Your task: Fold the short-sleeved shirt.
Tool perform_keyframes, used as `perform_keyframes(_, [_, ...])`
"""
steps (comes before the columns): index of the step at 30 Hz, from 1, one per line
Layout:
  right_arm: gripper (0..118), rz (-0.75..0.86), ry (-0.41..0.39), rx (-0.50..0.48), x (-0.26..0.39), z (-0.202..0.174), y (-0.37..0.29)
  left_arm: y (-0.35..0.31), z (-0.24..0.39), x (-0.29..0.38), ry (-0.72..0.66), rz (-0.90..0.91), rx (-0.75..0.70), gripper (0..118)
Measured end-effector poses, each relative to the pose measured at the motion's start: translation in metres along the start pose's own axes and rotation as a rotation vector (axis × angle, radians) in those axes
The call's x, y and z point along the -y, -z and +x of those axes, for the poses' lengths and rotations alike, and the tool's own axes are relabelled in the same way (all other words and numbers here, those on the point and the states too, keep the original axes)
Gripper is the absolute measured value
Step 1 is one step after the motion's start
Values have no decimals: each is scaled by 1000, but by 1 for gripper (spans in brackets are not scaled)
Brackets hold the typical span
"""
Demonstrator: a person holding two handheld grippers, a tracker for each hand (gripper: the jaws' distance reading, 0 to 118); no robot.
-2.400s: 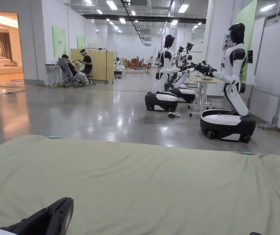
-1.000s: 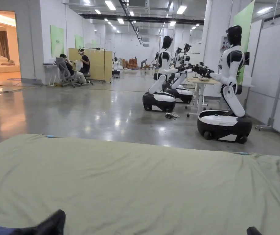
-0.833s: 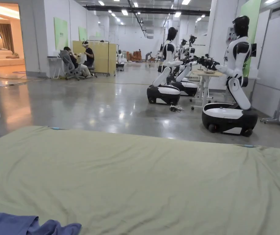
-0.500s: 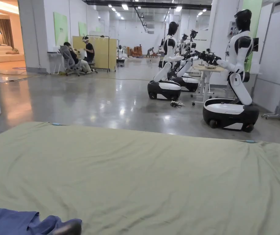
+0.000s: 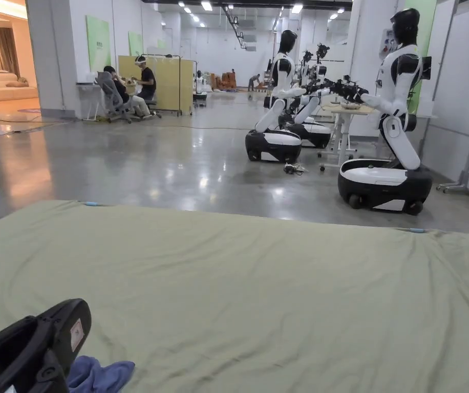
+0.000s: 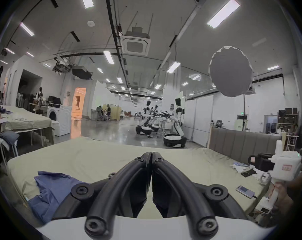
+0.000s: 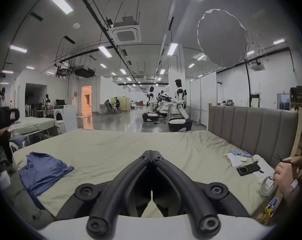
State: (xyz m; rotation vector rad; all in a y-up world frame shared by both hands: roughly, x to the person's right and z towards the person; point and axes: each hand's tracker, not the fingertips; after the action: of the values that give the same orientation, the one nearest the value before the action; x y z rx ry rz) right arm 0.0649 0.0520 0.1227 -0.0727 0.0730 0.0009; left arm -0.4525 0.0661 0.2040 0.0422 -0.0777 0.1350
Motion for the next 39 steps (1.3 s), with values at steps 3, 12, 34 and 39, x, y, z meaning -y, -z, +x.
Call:
perform_keyframes(3, [0, -11, 1, -9, -2, -5, 1, 7, 1, 11, -53, -29, 67, 3])
perform_keyframes(12, [0, -11, -64, -27, -2, -25, 2, 2, 10, 3, 47, -56, 6, 3])
perform_keyframes(34, [0, -4, -142, -461, 14, -153, 40, -144, -44, -11, 103, -76, -420, 3])
perform_keyframes(39, [0, -14, -169, -487, 17, -160, 37, -148, -55, -11, 96, -92, -437, 3])
